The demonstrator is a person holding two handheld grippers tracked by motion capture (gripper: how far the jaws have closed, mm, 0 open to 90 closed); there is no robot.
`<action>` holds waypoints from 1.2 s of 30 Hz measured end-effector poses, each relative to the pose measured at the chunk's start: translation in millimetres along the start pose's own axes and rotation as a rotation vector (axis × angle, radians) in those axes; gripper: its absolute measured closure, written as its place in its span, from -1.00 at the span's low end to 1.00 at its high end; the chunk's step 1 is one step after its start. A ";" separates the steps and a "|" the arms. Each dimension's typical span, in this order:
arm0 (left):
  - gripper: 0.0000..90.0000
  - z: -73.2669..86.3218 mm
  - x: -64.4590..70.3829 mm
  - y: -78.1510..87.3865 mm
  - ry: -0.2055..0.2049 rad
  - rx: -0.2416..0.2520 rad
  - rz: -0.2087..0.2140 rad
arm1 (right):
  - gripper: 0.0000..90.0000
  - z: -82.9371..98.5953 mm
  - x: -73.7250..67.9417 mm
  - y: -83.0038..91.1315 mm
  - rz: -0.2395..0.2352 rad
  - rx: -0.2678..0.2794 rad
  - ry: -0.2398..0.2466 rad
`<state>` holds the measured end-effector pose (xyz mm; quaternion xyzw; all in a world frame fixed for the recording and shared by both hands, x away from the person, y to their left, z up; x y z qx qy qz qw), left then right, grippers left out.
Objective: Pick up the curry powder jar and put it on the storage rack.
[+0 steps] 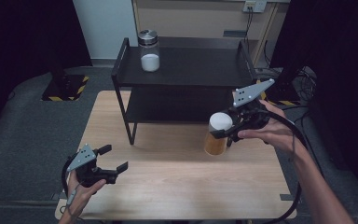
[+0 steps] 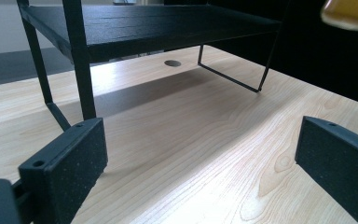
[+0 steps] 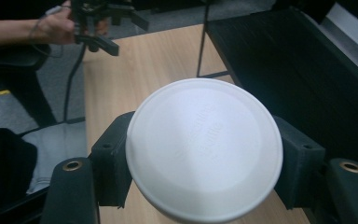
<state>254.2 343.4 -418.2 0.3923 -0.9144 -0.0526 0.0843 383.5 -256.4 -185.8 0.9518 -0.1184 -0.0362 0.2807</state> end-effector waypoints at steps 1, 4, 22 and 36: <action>-0.98 -0.1 -0.1 0.2 0.001 0.001 0.000 | -0.25 -5.3 1.0 -0.2 -0.012 -0.010 0.006; -0.98 0.1 -0.3 0.9 0.004 0.004 -0.004 | -0.25 -20.7 0.9 -0.1 -0.036 -0.035 0.028; -0.97 0.3 -1.4 1.5 0.010 0.008 -0.006 | -0.24 -94.5 1.5 18.5 0.010 -0.028 0.005; -0.96 0.6 -2.8 4.0 0.027 0.012 -0.020 | -0.24 -160.1 14.6 44.8 0.110 -0.040 -0.030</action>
Point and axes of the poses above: each handheld gripper's, and its own axes: y roughly backward along the jaws, z roughly out of its underside, x roughly to its right, the point moved 4 cm from there along -y, roughly forward along the jaws, and after that the axes turned 6 degrees about x, right-handed, at the moved point
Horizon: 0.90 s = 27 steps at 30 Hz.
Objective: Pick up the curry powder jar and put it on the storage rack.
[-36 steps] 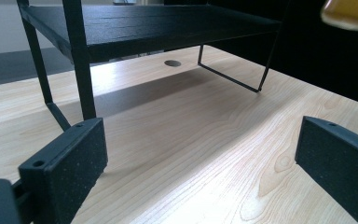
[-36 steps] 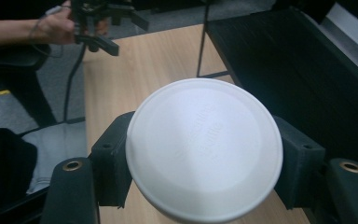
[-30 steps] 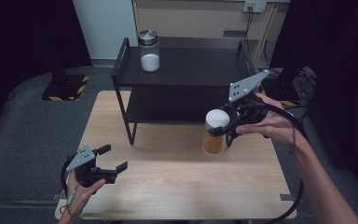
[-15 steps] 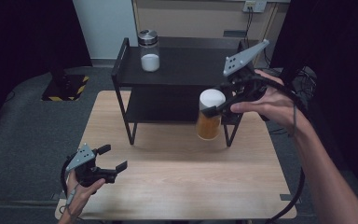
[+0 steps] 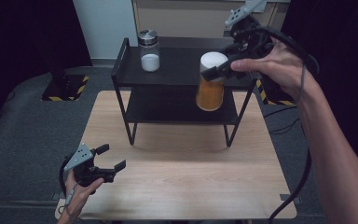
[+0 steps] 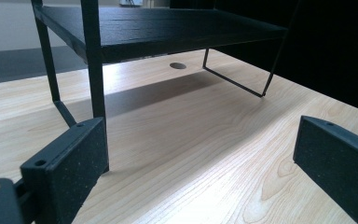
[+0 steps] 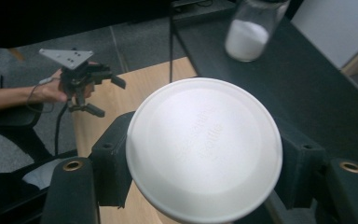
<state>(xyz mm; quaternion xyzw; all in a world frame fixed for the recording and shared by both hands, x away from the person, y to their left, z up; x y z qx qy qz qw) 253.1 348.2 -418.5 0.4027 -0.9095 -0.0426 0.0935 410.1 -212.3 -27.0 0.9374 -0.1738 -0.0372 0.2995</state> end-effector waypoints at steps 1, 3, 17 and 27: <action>-0.96 0.0 0.2 0.1 0.000 0.000 -0.001 | -0.24 -3.2 1.1 0.6 0.008 0.003 -0.002; -0.96 0.1 0.3 0.4 0.000 0.001 0.001 | -0.24 -9.1 3.9 1.0 0.019 0.000 -0.003; -0.96 0.0 -1.4 0.4 0.007 0.000 0.002 | -0.24 -20.5 33.9 -22.1 0.118 -0.005 -0.103; -0.96 0.2 -3.8 -1.1 0.018 -0.004 0.006 | -0.24 -19.6 59.8 -26.0 0.300 0.024 -0.219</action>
Point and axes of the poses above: each handheld gripper's, and its own axes: y roughly backward along the jaws, z roughly out of its underside, x roughly to its right, the point moved 4 cm from there along -y, roughly forward along the jaws, and after that the axes turned 6 degrees about x, right-handed, at the moved point
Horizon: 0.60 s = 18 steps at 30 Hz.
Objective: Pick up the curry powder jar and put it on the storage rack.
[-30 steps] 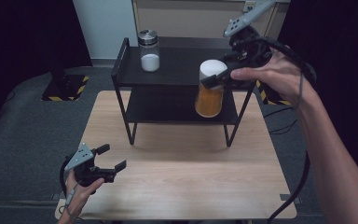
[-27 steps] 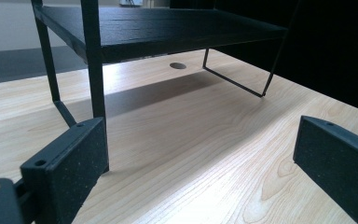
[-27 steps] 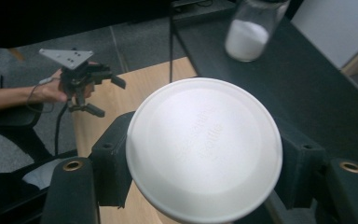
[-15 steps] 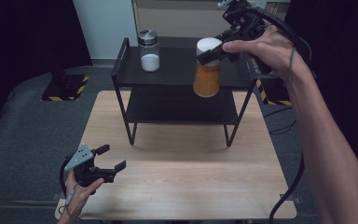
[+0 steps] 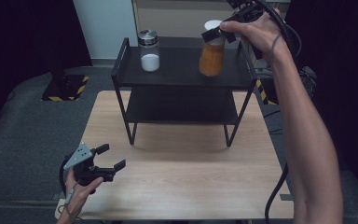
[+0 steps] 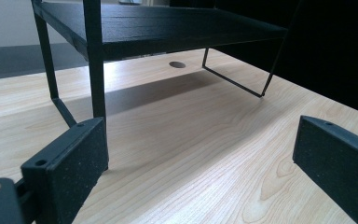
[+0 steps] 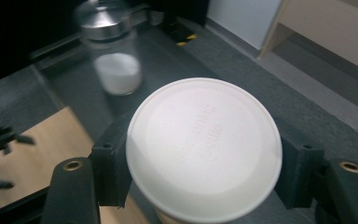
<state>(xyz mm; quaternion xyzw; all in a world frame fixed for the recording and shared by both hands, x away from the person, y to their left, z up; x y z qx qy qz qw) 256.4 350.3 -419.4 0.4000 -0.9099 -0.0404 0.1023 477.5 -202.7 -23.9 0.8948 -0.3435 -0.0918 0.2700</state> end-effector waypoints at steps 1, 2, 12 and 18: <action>-0.95 0.1 -0.2 -0.1 0.001 0.001 0.000 | -0.24 0.4 2.2 -1.1 0.017 0.003 -0.010; -0.96 0.1 -0.6 -0.1 0.002 0.001 0.002 | -0.24 1.0 4.3 -2.1 0.033 0.004 -0.016; -0.95 0.2 -2.0 -1.1 0.008 0.000 0.005 | -0.24 3.8 15.4 -11.3 0.073 -0.017 -0.045; -0.95 0.1 -1.4 -0.7 0.006 0.001 0.003 | -0.24 7.2 19.3 -14.6 0.064 -0.024 -0.062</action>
Point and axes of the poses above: each handheld gripper's, and its own axes: y roughly backward along the jaws, z roughly out of its underside, x roughly to its right, the point moved 4 cm from there along -y, roughly forward along the jaws, and after that the axes turned 6 degrees about x, right-handed, at the moved point
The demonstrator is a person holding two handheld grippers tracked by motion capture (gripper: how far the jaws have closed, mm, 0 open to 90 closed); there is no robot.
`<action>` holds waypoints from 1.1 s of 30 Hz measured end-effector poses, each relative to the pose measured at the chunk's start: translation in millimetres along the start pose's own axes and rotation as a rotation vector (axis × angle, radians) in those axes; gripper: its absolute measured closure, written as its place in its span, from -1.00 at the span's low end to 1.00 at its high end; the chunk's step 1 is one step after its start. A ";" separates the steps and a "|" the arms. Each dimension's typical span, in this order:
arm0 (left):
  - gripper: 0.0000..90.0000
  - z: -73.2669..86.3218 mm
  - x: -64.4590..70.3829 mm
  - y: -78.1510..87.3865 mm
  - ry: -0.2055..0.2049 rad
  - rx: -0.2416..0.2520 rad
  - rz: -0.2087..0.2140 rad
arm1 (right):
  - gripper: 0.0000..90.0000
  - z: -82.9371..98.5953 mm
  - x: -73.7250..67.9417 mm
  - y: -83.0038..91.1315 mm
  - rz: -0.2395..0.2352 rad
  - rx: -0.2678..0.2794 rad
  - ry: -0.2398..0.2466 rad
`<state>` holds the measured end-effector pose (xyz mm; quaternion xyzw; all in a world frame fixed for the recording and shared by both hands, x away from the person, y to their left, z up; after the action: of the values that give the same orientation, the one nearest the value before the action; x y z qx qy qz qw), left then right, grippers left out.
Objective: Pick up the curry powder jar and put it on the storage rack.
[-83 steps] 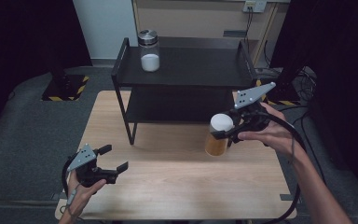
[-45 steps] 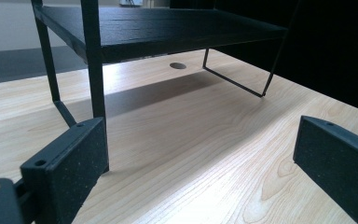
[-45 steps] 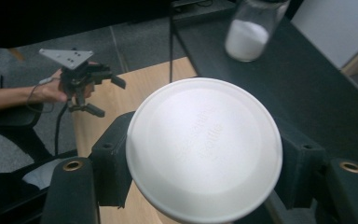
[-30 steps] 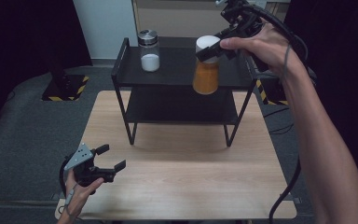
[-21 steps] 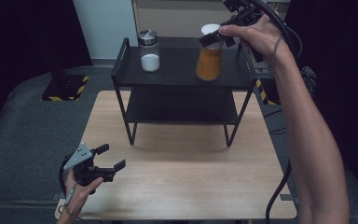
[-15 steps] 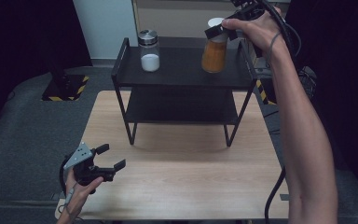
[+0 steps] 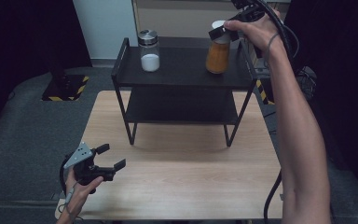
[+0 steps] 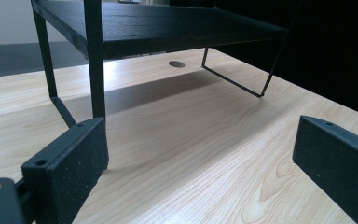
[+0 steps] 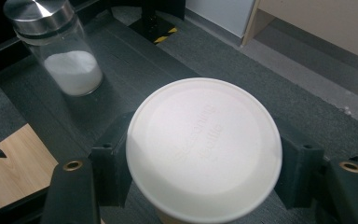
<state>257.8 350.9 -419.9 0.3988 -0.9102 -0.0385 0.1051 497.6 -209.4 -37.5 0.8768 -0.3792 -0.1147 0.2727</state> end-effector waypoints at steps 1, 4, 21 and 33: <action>-0.95 0.0 -0.1 0.0 0.000 -0.001 0.000 | -0.24 0.6 0.3 -0.9 -0.001 -0.004 0.000; -0.95 -0.1 -0.1 -0.2 -0.001 -0.001 0.000 | -0.25 3.8 1.8 -2.2 -0.001 0.002 -0.010; -0.95 -0.5 1.4 -1.9 -0.005 -0.007 0.008 | -0.89 46.4 11.3 55.2 0.022 0.293 -0.141; -0.95 -0.3 2.9 -2.4 -0.004 -0.009 0.006 | -0.88 76.9 14.5 99.8 0.041 0.327 -0.161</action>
<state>257.7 347.1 -419.5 0.3957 -0.9113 -0.0433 0.1050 416.1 -306.3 -44.5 0.8894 -0.4314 -0.1158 0.0973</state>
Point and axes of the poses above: each handheld gripper's, and its own axes: y roughly backward along the jaws, z roughly out of its underside, x roughly to its right, the point moved 4 cm from there along -y, roughly forward along the jaws, and after that the axes turned 6 degrees about x, right-handed, at the moved point
